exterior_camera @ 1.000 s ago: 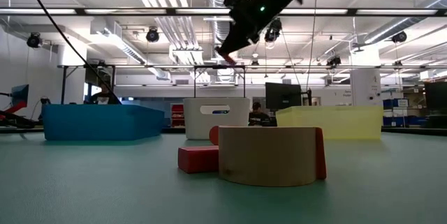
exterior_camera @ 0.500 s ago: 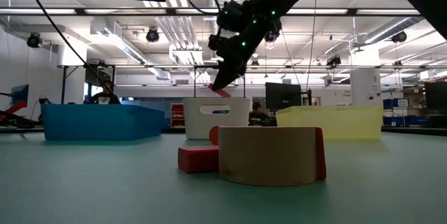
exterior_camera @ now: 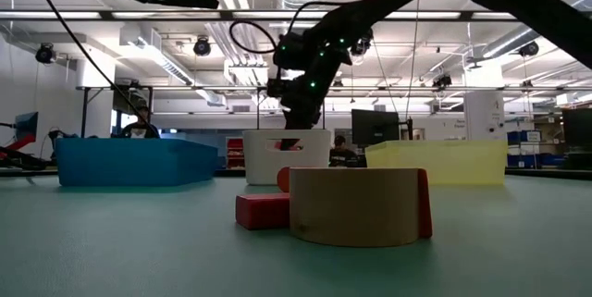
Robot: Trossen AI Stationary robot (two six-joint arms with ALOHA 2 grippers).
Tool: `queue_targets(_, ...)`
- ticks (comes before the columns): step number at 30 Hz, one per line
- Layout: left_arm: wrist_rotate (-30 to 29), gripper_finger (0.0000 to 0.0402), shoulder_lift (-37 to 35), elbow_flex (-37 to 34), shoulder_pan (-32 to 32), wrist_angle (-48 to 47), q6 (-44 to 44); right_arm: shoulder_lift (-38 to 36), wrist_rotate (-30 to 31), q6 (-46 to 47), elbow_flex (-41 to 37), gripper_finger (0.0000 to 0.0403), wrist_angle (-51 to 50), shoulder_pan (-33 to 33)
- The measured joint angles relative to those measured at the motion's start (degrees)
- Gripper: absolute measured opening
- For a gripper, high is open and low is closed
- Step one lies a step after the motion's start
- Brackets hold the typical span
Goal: Sort & place blocks by color
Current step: Put the bottom right orange block into the white bin, then put the bottom left red block into the blue bin
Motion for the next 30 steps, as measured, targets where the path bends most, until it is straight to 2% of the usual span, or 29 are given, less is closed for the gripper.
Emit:
queue_targets(7, 0.0, 0.0244, 0.0, -0.11, 0.0, 0.0, -0.02, 1.04, 0.3, -0.07, 1.07, 0.0136, -1.0, -0.21)
queue_targets(16, 0.01, 0.0244, 0.0, -0.17, 0.0, 0.2, -0.35, 1.04, 0.31, 0.33, 0.88, 0.0133, -2.94, -0.44)
queue_targets(30, 0.03, 0.0244, 0.0, -0.2, 0.04, 0.11, -1.33, 1.04, 0.32, 0.37, 0.88, 0.0166, -3.38, -0.44)
